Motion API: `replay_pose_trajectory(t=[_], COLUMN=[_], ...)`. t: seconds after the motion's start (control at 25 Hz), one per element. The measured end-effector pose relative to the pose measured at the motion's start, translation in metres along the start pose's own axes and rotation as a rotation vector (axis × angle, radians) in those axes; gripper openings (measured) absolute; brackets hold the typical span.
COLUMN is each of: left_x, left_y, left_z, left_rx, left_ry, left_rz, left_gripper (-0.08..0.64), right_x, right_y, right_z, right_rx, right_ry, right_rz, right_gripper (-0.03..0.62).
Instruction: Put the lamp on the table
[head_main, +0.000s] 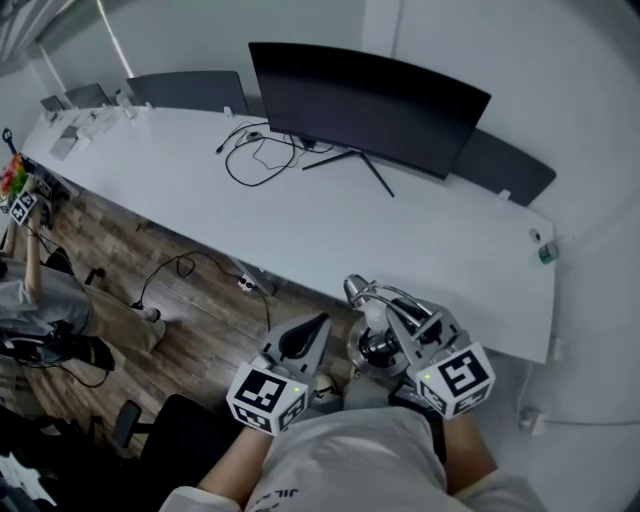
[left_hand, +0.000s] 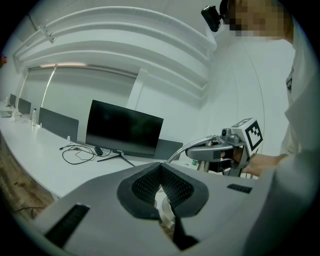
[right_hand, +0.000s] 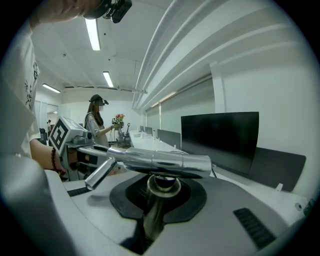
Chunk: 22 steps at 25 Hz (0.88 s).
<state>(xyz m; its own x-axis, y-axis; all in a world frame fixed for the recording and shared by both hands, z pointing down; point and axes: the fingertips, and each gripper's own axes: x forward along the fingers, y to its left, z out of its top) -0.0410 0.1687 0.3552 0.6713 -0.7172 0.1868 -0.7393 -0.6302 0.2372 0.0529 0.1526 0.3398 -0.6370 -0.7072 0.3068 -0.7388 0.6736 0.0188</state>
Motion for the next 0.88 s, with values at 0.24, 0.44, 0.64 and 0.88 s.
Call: replay_pose_trajectory(t=[0.24,0.44,0.64,0.88], left_x=[0.007,0.022,0.037,0.058], left_y=[0.013,0.023,0.035,0.048], left_z=[0.002,0.005,0.013,0.019], left_rx=[-0.004,0.003,-0.002,-0.003], left_ry=[0.007,0.010,0.015,0.020], left_rz=[-0.001,-0.004,-0.003,0.001], left_gripper=[0.003,0.003,0.003,0.003], right_x=[0.012,0.027,0.040,0.056], right_y=[-0.005,-0.017,-0.032,-0.054], right_z=[0.002,0.004,0.011,0.017], right_rx=[-0.001,-0.022,-0.027,-0.027], right_ry=[-0.006,-0.008,-0.007,-0.003], right_rz=[0.002,0.004,0.000,0.008], right_gripper=[0.051,0.051,0.051,0.051])
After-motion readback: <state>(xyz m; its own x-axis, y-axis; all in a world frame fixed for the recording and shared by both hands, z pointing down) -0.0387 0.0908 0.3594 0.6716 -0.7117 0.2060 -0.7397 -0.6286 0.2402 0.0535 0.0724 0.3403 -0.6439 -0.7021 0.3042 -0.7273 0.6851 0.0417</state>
